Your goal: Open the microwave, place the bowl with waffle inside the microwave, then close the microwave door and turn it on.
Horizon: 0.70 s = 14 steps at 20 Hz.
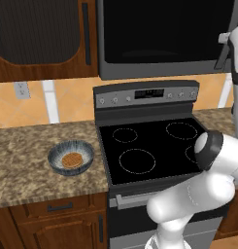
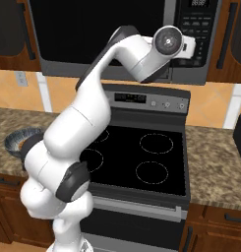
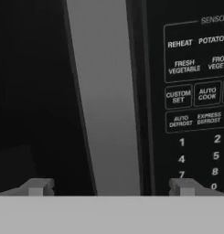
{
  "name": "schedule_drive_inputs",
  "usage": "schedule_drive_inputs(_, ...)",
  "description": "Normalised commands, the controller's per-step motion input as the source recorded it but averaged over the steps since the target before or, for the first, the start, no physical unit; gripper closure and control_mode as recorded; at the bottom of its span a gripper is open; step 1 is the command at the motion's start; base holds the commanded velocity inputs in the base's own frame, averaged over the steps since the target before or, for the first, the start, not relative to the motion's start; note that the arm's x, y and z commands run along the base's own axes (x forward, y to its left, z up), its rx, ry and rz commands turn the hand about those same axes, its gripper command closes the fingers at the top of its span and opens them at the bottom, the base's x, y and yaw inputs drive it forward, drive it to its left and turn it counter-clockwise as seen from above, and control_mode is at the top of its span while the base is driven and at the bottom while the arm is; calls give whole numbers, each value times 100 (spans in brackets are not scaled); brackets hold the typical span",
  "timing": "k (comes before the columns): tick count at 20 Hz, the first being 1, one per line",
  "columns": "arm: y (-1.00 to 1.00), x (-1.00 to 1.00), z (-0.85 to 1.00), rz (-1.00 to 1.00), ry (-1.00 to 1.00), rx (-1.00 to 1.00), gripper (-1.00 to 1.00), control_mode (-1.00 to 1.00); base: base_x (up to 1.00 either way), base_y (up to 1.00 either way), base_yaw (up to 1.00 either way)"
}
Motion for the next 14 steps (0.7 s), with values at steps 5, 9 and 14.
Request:
schedule_drive_inputs(5, -19, 35, -1, 0, 0, 4, -100, -100, 0, 0, 0)
schedule_drive_inputs(9, -4, 61, -11, 0, 0, 5, -100, -100, 0, 0, 0)
schedule_drive_inputs(14, 0, 86, -30, 1, 0, 4, -100, -100, 0, 0, 0)
